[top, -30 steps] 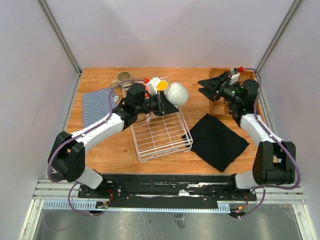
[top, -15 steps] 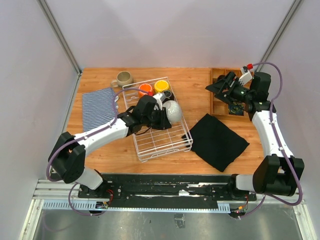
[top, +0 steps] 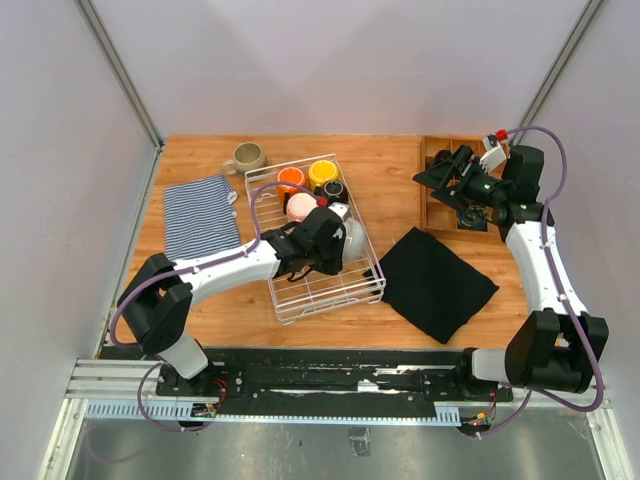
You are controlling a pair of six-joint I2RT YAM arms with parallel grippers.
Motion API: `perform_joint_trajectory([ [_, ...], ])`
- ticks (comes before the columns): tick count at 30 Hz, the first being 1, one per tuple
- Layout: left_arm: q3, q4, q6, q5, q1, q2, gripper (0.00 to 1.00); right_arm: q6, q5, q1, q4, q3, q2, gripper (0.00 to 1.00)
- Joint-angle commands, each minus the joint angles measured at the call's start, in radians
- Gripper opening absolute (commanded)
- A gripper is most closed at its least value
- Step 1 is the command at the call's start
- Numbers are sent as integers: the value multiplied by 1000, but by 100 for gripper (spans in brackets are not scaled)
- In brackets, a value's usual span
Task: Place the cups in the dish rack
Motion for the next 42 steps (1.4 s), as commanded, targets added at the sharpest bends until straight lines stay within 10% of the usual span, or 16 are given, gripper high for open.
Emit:
perform_joint_trajectory([
  [1,83,25,22,-122,-22,11,1,-2,-25,-28,11,-8,-15,99],
  [26,84,71,-10,-139,-36,120,1,9,-29,-37,15,-25,-29,99],
  [42,69,79,-28,-106,-36,113,34,27,-26,-37,32,-39,-26,99],
])
